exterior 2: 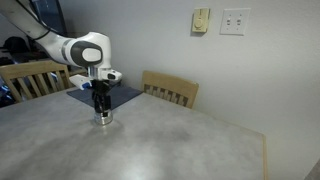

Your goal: Put the lid on the table

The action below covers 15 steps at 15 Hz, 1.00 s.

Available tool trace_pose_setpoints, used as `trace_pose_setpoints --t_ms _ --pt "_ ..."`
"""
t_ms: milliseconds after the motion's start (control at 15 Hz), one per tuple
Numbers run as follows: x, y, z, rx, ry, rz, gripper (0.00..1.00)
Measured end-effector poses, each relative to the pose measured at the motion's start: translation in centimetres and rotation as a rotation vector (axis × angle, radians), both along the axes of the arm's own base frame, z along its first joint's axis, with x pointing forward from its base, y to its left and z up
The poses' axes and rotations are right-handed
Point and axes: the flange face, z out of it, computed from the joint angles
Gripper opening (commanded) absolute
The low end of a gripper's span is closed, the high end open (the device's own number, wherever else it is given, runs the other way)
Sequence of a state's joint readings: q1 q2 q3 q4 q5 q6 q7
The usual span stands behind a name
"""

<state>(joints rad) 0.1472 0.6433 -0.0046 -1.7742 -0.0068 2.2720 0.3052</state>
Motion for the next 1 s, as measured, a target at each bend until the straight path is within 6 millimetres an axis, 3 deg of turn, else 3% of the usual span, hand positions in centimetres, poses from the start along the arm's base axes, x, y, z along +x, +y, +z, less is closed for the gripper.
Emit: trace_pose_setpoints --t_ms 67,400,1000 --pt "0.06 0.05 0.09 0.000 -0.001 0.001 0.79" --pt "0.31 0.23 0.41 0.000 -0.006 0.003 0.45" --pt "0.33 0.57 0.51 0.000 -0.007 0.008 0.44"
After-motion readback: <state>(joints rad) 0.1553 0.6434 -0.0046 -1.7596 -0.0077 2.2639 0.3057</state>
